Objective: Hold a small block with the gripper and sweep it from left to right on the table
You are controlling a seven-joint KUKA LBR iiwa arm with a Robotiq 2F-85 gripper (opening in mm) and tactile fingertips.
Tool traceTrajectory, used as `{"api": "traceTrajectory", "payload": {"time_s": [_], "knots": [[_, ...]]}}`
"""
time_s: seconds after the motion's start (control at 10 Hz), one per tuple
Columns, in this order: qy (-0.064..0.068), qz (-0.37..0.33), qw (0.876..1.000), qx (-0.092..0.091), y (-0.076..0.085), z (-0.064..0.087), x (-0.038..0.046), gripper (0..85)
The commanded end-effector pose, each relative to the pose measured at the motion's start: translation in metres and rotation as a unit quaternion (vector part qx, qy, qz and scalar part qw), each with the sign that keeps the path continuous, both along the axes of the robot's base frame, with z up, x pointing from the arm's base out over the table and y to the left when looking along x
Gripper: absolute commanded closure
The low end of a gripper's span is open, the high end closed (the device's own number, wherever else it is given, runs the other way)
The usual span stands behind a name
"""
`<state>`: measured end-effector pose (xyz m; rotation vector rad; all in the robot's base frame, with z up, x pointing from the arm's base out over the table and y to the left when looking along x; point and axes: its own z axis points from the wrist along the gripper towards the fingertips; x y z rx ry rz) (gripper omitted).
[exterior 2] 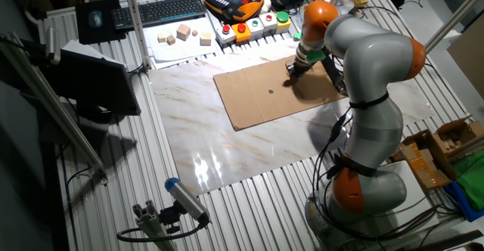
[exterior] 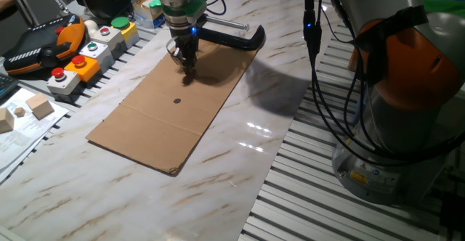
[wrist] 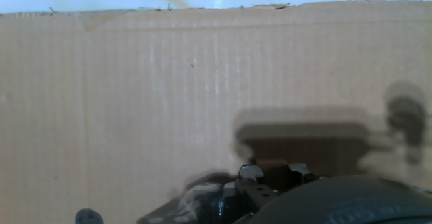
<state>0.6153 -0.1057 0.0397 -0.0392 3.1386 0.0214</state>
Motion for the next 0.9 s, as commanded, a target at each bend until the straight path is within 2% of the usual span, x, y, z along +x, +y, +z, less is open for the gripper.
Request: {"api": "traceTrajectory", "payload": {"time_s": [0.0,0.8], "knots": [[0.000,0.000,1.000,0.000,0.001,0.000,-0.0002,84.3],[-0.001,-0.011,1.000,-0.003,0.018,0.000,-0.0012,84.3]]}}
